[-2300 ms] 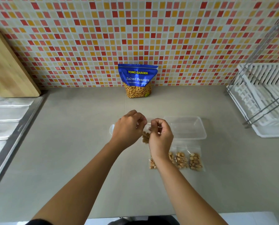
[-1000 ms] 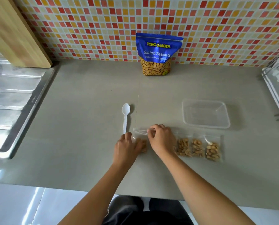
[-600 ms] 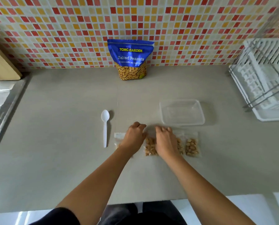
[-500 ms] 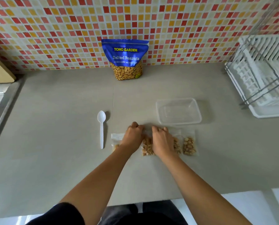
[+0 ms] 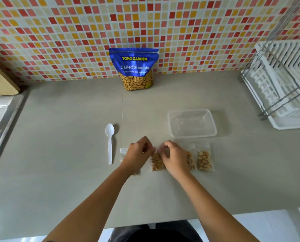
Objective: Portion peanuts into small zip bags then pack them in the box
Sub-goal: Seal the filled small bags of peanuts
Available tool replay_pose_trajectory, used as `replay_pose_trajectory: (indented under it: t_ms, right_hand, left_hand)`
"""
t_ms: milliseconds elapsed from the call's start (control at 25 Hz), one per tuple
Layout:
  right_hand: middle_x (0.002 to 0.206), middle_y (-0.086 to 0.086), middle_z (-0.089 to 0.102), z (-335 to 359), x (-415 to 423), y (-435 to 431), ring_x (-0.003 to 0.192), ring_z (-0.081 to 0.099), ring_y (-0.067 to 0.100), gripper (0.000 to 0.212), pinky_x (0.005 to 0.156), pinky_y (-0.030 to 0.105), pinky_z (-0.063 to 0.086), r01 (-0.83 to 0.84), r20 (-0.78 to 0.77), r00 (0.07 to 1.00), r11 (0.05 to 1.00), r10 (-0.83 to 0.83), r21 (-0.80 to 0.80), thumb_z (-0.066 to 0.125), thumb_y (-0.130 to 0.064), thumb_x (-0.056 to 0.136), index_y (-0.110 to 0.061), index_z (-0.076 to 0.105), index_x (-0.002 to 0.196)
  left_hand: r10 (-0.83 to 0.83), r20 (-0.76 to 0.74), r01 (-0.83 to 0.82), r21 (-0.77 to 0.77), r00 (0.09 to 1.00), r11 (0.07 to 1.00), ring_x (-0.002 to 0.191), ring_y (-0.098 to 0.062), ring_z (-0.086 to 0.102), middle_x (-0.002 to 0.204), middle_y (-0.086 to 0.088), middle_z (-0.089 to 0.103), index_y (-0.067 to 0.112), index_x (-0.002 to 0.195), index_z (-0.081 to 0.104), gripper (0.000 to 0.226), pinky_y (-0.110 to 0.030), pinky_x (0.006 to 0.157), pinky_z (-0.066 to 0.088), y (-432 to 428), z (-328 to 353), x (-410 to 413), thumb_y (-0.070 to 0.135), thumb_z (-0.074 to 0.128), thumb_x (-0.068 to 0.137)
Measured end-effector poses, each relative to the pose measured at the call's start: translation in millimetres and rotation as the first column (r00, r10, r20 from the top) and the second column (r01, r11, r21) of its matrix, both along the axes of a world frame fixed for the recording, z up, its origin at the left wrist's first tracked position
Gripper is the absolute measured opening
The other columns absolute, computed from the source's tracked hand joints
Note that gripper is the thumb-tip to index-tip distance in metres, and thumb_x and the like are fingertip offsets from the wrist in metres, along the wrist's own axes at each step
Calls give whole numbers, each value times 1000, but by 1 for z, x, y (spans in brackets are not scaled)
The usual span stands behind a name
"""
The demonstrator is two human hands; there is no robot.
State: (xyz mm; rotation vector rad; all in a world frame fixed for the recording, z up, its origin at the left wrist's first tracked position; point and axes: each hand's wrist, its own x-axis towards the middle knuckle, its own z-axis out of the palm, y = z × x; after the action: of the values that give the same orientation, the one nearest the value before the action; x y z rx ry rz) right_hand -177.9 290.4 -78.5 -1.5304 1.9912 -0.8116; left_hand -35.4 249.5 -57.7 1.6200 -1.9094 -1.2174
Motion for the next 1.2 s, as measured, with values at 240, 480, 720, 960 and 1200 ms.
replay_pose_trajectory:
  t_ms: [240, 480, 720, 960, 1200]
  right_hand:
    - [76, -4, 67, 38, 16, -3, 66, 60, -3, 6, 63, 11, 47, 219, 789, 590, 975, -171, 48, 62, -16, 88, -19, 65, 83]
    - [70, -8, 69, 77, 34, -39, 69, 63, 8, 7, 68, 21, 51, 332, 821, 562, 937, -106, -107, 64, -19, 86, -22, 67, 81]
    - [77, -2, 66, 98, 44, -58, 71, 61, 12, 8, 67, 22, 49, 325, 641, 763, 908, -86, -265, 62, -22, 89, -22, 63, 81]
    - [80, -7, 61, 110, 42, -68, 73, 57, 9, 8, 65, 6, 40, 381, 451, 877, 810, -164, -447, 60, -15, 89, -9, 65, 86]
    - [83, -7, 62, 113, 36, -74, 73, 55, 3, 11, 64, 1, 38, 355, 391, 904, 817, -175, -455, 59, -17, 90, -8, 66, 89]
  left_hand:
    - [166, -389, -96, 192, 906, 977, 66, -18, 62, 73, -7, 68, 8, 75, 51, 16, -31, 68, 57, -8, 54, 14, 8, 64, 86]
    - [-5, -183, -29, -178, 983, 984, 70, -11, 66, 73, 4, 69, 18, 89, 63, 5, -18, 70, 52, -38, 102, 20, 21, 65, 85]
    - [-36, 57, 59, -492, 998, 868, 66, -3, 52, 79, 4, 64, 10, 87, 70, 10, -1, 62, 37, -54, 127, 13, 18, 64, 86]
    - [5, 75, 42, -615, 997, 787, 67, -11, 51, 80, -4, 66, 7, 84, 70, 8, -7, 60, 36, -57, 127, 11, 12, 64, 84]
    - [-7, 159, 112, -661, 987, 742, 72, -24, 59, 84, -11, 68, 0, 87, 67, 12, -23, 64, 39, -63, 122, 17, 11, 61, 87]
